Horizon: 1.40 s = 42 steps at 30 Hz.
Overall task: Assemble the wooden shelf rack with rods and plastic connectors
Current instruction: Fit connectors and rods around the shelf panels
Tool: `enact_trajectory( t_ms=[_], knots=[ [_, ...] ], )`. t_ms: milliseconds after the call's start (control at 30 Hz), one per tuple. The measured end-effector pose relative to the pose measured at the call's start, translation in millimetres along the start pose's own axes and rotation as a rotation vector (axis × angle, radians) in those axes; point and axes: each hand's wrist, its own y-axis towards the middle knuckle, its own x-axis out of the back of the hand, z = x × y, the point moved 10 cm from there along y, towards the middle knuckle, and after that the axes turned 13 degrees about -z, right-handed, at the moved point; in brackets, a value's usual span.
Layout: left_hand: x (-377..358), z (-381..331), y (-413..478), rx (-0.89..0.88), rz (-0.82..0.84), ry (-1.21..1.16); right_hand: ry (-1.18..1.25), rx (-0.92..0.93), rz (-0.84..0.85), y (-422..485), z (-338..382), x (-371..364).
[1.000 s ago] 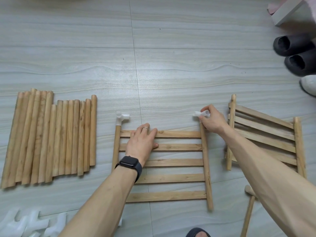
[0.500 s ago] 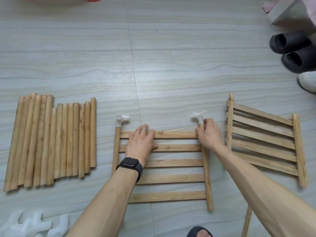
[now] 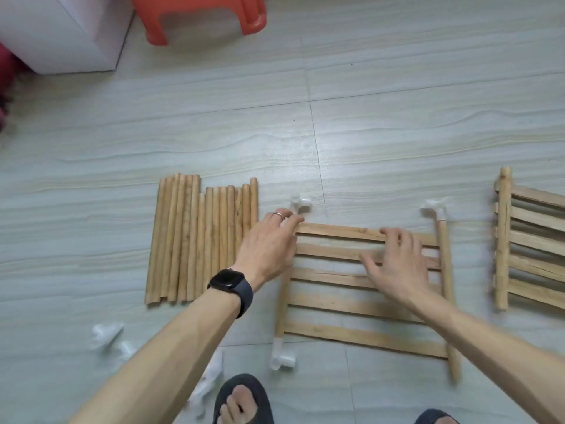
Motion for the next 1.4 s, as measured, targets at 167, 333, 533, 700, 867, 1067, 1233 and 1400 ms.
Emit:
enact_trajectory(
  t_ms=[167,333,533,700,867,1067,1233,1400],
  knots=[
    [73,153,-95,0.566,-0.188,0.109,-0.28,0.497,0.525,-111,83,-90],
    [73,267,-238,1.17,0.131,0.231,-0.444,0.544,0.513,-80,100,-97],
    [42,304,-293,1.33,0.146,0.032,-0.463,0.532,0.498,-44,97,-108],
    [53,298,-258,1.284,-0.001,0.004,-0.45,0.533,0.549,-40,103,-98],
    [50,206,-137,1.283,-0.221,-0.984,0.057,0.282,0.587,-27,133,-43],
    [15,-9,-12,0.859,0.257,-1.286,0.999,-0.349,0.503,-35,111,37],
    [-24,-117,1,0.783,0.394,-1.277,1.261,-0.644,0.16,-46,24,65],
    [-68,-175,-22,0.772,0.428,-1.201,1.302,-0.872,0.02,-79,-56,55]
  ],
)
